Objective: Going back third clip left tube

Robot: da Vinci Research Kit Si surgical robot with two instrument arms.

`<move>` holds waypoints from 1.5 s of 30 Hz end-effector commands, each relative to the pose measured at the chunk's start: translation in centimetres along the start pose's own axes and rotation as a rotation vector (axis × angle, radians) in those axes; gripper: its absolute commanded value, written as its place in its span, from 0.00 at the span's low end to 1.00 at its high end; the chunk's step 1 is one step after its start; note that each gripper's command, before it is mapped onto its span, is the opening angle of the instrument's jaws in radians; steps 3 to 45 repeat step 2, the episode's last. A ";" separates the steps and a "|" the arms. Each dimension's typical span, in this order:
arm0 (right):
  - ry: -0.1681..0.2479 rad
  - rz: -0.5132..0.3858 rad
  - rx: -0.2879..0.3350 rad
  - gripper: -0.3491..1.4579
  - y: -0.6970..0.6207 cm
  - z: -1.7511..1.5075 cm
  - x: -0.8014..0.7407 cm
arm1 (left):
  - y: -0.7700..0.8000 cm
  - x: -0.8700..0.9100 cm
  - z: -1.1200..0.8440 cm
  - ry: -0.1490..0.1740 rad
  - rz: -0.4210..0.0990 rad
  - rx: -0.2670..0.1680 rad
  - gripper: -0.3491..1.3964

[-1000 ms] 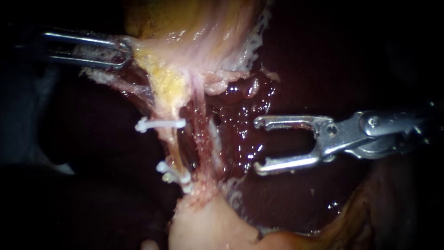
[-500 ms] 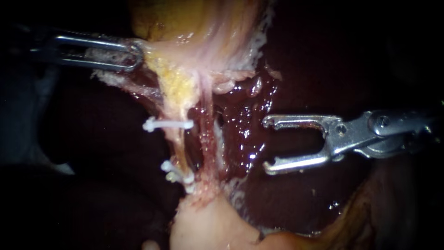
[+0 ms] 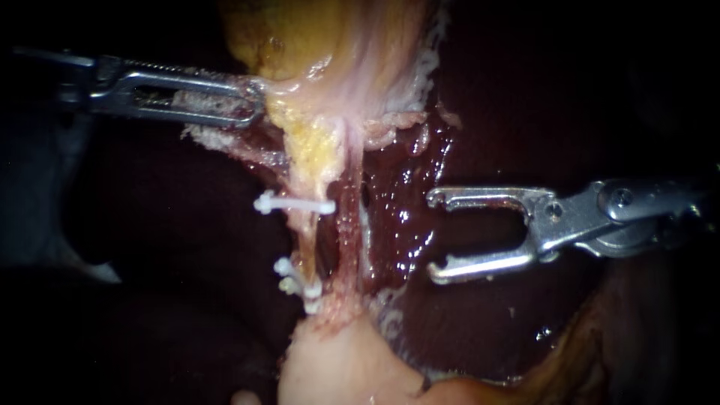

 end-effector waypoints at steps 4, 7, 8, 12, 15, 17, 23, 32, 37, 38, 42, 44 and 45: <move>0.000 0.000 -0.001 0.47 0.00 0.01 0.00 | 0.00 0.01 -0.03 -0.001 0.001 -0.002 0.00; 0.000 0.000 -0.001 0.47 0.00 0.01 0.00 | 0.00 0.01 -0.03 -0.001 0.001 -0.002 0.00; 0.000 0.000 -0.001 0.47 0.00 0.01 0.00 | 0.00 0.01 -0.03 -0.001 0.001 -0.002 0.00; 0.000 0.000 -0.001 0.47 0.00 0.01 0.00 | 0.00 0.01 -0.03 -0.001 0.001 -0.002 0.00; 0.000 0.000 -0.001 0.47 0.00 0.01 0.00 | 0.00 0.01 -0.03 -0.001 0.001 -0.002 0.00; 0.000 0.000 -0.001 0.47 0.00 0.01 0.00 | 0.00 0.01 -0.03 -0.001 0.001 -0.002 0.00; 0.000 0.000 -0.001 0.47 0.00 0.01 0.00 | 0.00 0.01 -0.03 -0.001 0.001 -0.002 0.00; 0.000 0.000 -0.001 0.47 0.00 0.01 0.00 | 0.00 0.01 -0.03 -0.001 0.001 -0.002 0.00; 0.000 0.000 -0.001 0.47 0.00 0.01 0.00 | 0.00 0.01 -0.03 -0.001 0.001 -0.002 0.00; 0.000 0.000 -0.001 0.47 0.00 0.01 0.00 | 0.00 0.01 -0.03 -0.001 0.001 -0.002 0.00; 0.000 0.000 -0.001 0.47 0.00 0.01 0.00 | 0.00 0.01 -0.03 -0.001 0.001 -0.002 0.00; 0.000 0.000 -0.001 0.47 0.00 0.01 0.00 | 0.00 0.01 -0.03 -0.001 0.001 -0.002 0.00; 0.000 0.000 -0.001 0.47 0.00 0.01 0.00 | 0.00 0.01 -0.03 -0.001 0.001 -0.002 0.00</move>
